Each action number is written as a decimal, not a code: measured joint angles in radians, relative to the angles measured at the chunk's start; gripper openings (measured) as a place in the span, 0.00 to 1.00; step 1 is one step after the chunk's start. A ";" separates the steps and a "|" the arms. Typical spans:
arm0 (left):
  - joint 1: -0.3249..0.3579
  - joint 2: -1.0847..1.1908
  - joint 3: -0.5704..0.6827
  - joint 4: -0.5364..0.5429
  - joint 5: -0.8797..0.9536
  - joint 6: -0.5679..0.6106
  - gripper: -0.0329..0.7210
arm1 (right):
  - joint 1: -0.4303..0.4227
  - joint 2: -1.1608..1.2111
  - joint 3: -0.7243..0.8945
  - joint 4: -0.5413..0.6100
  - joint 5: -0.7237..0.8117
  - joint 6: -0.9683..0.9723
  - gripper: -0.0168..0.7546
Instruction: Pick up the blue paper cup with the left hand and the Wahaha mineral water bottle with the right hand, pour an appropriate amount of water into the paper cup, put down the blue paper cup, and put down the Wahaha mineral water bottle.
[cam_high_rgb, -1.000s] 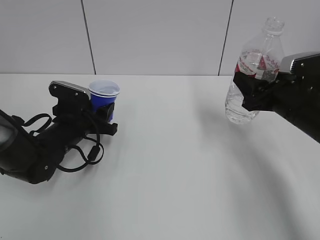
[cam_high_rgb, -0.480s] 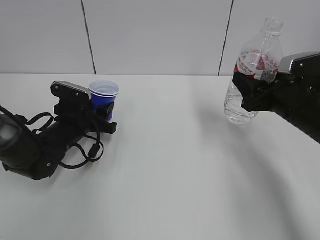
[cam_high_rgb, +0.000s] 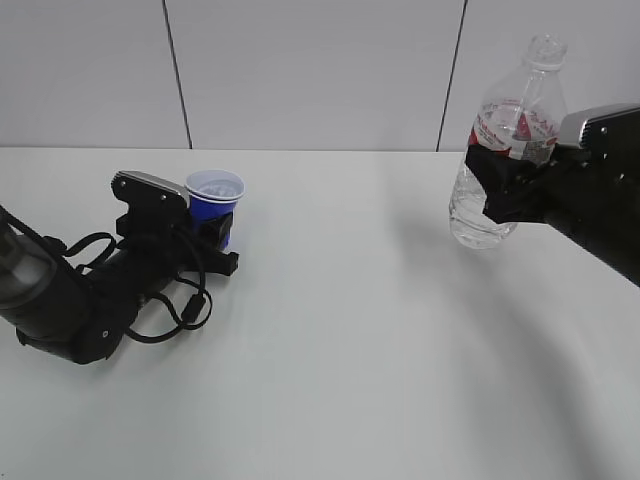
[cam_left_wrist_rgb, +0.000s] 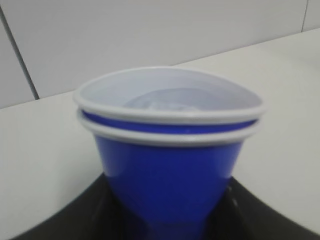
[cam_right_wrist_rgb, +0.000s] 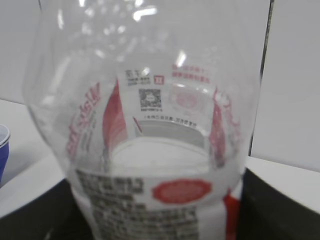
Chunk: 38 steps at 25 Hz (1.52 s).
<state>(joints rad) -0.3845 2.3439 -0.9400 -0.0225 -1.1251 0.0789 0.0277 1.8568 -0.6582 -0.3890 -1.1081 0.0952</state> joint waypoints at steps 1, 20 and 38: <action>0.000 0.001 0.000 0.000 0.000 0.000 0.50 | 0.000 0.000 0.000 0.000 0.000 0.000 0.60; 0.000 0.020 -0.002 0.000 -0.027 0.000 0.49 | 0.000 0.000 0.000 0.000 0.000 0.000 0.60; 0.000 0.020 -0.002 0.002 -0.027 0.000 0.48 | 0.000 0.000 0.000 0.000 0.000 0.000 0.60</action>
<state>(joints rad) -0.3845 2.3639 -0.9421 -0.0206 -1.1525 0.0789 0.0277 1.8568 -0.6582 -0.3890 -1.1081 0.0952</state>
